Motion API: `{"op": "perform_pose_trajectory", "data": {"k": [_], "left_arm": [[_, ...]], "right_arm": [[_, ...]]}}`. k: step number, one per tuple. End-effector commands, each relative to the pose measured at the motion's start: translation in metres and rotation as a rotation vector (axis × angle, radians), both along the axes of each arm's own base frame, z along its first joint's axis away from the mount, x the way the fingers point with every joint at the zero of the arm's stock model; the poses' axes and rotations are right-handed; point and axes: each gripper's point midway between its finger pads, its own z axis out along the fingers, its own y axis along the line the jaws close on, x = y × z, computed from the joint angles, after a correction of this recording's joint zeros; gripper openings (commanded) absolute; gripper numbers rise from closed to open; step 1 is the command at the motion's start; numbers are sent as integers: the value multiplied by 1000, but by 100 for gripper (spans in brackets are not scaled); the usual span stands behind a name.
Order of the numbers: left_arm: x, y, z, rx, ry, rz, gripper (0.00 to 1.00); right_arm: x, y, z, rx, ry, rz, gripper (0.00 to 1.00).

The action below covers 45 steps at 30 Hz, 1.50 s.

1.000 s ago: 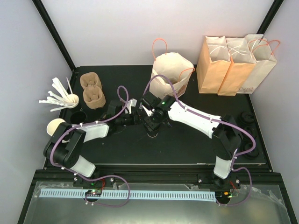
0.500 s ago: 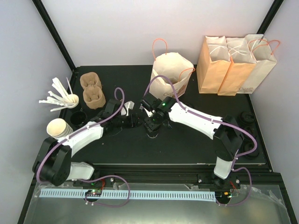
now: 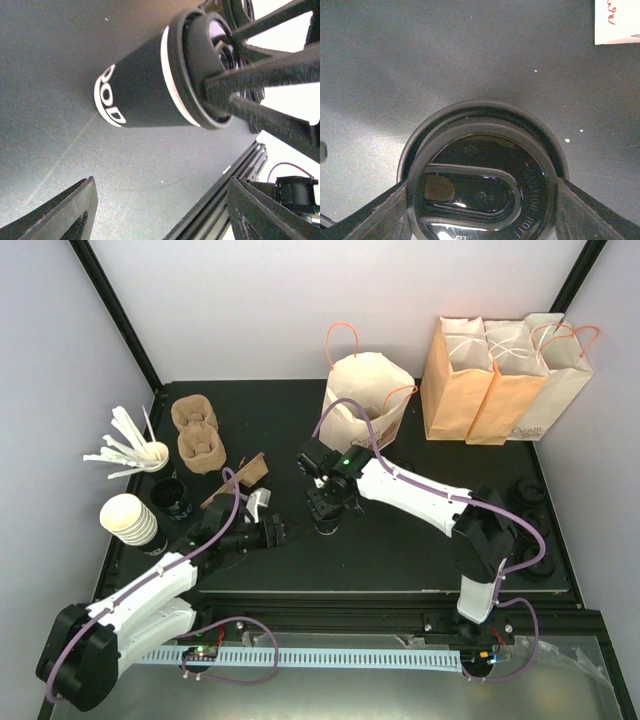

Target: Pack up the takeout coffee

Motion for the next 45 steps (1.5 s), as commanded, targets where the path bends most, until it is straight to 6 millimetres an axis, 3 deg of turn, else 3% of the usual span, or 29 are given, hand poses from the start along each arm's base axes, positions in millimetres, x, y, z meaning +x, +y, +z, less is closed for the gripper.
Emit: {"op": "perform_pose_trajectory", "data": {"k": [1, 8, 16, 23, 30, 37, 42, 45], "left_arm": [[-2, -13, 23, -108, -61, 0, 76], [-4, -32, 22, -169, -94, -7, 80], [3, -63, 13, -169, -77, -24, 80], [14, -63, 17, -229, -109, 49, 81], [19, -66, 12, -244, -90, 70, 79], [22, -67, -2, -238, -50, 86, 72], [22, -67, -8, -229, -40, 87, 63], [23, -66, -12, -218, -33, 95, 62]], "right_arm": [[-5, -6, -20, -61, 55, -64, 71], [-2, -9, -16, -29, 49, -182, 71], [-3, -7, -18, -24, 58, -192, 71], [-3, -8, -18, -22, 77, -282, 70], [-8, -11, -19, 2, 137, -483, 69], [-17, -4, -20, 31, 224, -597, 68], [-16, -2, -19, 38, 226, -602, 67], [-16, -2, -20, 33, 229, -593, 67]]}}
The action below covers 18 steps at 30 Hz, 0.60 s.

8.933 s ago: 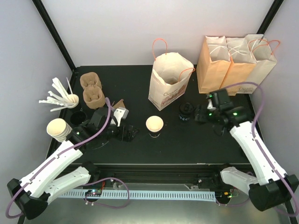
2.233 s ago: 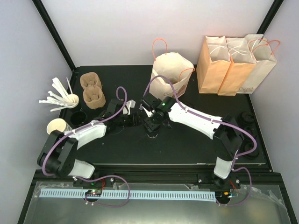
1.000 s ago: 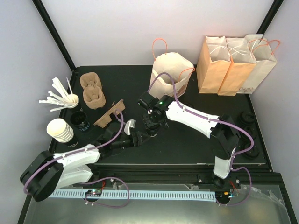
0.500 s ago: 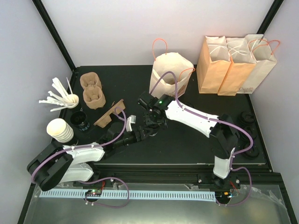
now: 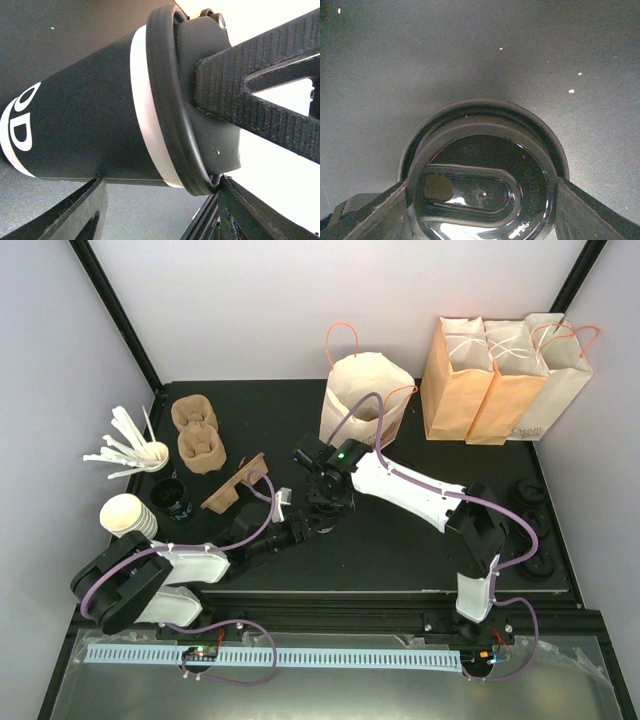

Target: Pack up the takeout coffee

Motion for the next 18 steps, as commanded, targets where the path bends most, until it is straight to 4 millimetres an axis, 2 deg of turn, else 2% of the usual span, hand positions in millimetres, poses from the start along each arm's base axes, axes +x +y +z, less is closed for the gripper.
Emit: {"op": "perform_pose_trajectory", "data": {"k": [1, 13, 18], "left_arm": [[5, -1, 3, -16, -26, 16, 62], [12, 11, 3, -29, -35, 46, 68], [12, 20, -10, 11, 9, 71, 60]], "right_arm": [[-22, 0, -24, -28, 128, -12, 67], [-27, -9, -33, -105, 113, 23, 67], [-31, -9, -38, -132, 111, 36, 67]]}}
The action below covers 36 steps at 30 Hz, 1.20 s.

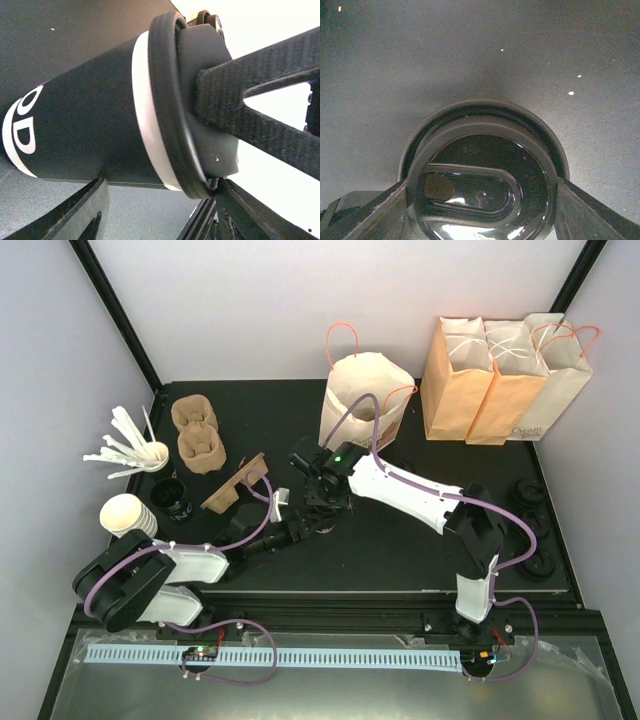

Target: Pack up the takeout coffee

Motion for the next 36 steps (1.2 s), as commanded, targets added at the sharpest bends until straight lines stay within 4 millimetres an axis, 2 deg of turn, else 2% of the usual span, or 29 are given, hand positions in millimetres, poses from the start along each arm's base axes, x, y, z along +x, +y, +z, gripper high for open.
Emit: {"op": "perform_pose_trajectory", "data": {"k": [1, 11, 21, 36], "left_arm": [[7, 14, -12, 38, 27, 65, 57], [-4, 30, -49, 95, 152, 117, 48], [-12, 29, -80, 121, 256, 102, 45], [-20, 37, -107, 145, 345, 132, 44]], "right_arm": [[-30, -11, -38, -120, 130, 27, 67], [-40, -8, -47, -157, 127, 40, 67], [-45, -17, -62, -184, 133, 32, 67], [-53, -36, -84, -261, 144, 52, 67]]}}
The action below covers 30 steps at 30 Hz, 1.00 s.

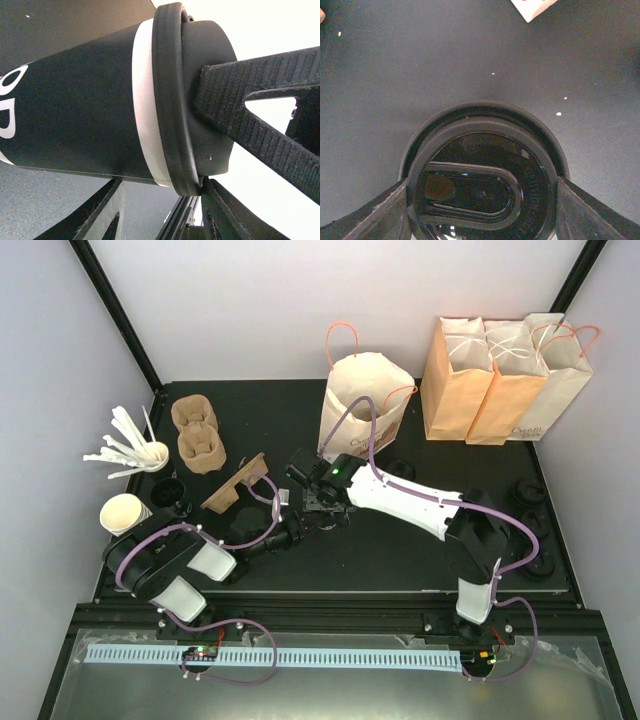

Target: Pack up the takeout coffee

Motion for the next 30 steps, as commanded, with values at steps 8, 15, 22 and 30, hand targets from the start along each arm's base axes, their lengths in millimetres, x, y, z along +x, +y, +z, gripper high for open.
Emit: {"op": "perform_pose_trajectory", "data": {"k": [8, 15, 22, 30], "left_arm": [[-28, 51, -107, 259, 333, 134, 42], [-27, 49, -103, 245, 324, 129, 41], [-11, 41, -81, 281, 252, 114, 41], [2, 38, -56, 346, 181, 100, 43]], "right_arm": [[-62, -40, -92, -207, 289, 25, 67], [-55, -42, -79, -224, 253, 24, 67], [-25, -25, -27, -191, 147, 50, 70], [-9, -18, 1, -114, 133, 65, 80]]}}
